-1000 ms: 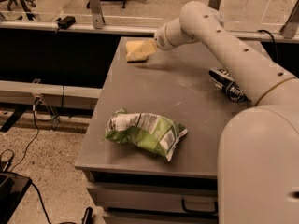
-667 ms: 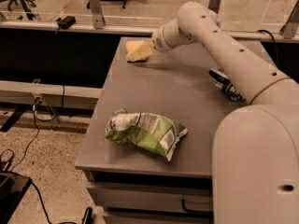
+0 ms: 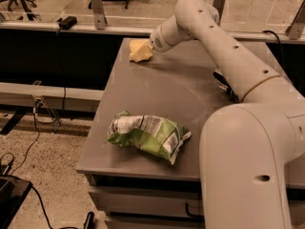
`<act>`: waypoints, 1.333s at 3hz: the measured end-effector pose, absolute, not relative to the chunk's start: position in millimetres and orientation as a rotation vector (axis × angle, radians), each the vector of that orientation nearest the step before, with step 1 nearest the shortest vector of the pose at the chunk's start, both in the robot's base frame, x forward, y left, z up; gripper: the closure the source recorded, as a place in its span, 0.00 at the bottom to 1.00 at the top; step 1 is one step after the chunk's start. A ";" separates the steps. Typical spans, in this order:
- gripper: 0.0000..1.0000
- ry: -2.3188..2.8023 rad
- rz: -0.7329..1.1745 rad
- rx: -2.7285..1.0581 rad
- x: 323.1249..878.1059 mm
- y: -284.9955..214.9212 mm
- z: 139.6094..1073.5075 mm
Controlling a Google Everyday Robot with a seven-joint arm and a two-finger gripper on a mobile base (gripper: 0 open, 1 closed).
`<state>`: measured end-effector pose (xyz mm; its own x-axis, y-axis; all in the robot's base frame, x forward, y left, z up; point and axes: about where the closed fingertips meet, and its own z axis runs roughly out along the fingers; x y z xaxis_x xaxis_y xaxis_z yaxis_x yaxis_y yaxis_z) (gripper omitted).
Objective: Pick sponge
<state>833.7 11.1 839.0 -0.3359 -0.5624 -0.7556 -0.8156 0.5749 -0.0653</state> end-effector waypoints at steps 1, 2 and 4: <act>0.87 2.015 0.422 -1.105 832.6 7.3 851.6; 1.00 1.933 0.412 -1.120 828.1 -4.5 884.9; 1.00 1.842 0.364 -1.162 814.5 -20.9 922.4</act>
Offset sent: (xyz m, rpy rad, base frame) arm -0.0126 -0.0390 0.0959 0.0487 -0.1965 0.0729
